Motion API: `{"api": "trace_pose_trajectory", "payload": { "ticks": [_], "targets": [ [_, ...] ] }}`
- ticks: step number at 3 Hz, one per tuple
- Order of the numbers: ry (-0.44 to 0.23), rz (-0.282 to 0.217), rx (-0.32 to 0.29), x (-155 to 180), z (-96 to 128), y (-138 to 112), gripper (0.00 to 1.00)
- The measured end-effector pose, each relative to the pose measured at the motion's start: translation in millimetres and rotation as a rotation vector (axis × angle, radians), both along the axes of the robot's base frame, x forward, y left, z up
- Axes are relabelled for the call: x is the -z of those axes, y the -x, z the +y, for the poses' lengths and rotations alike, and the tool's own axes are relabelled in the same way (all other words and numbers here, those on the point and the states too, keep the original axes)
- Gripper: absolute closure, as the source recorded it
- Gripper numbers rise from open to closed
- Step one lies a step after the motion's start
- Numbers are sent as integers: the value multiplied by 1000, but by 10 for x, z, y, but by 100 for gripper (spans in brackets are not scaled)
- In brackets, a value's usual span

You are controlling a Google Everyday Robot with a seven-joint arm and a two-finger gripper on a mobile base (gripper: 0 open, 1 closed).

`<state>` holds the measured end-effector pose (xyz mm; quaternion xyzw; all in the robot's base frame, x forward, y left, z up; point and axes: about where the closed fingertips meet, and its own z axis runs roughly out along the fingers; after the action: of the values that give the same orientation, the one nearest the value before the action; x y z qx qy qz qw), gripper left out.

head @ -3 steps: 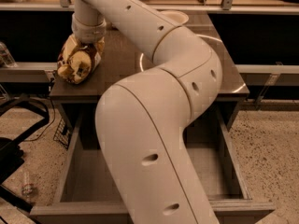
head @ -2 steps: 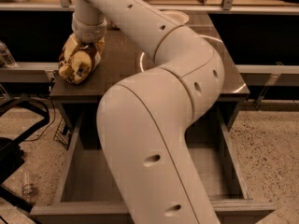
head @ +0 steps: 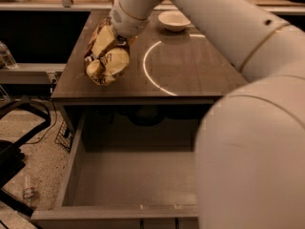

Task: Place brown chip bag into top drawer

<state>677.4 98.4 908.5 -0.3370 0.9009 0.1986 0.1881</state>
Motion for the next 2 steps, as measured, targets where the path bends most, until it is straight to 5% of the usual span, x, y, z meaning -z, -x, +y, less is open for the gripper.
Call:
{"api": "trace_pose_trajectory", "payload": {
  "ticks": [2],
  "targets": [
    [-262,-79,-145,-117,-556,906,100]
  ]
}}
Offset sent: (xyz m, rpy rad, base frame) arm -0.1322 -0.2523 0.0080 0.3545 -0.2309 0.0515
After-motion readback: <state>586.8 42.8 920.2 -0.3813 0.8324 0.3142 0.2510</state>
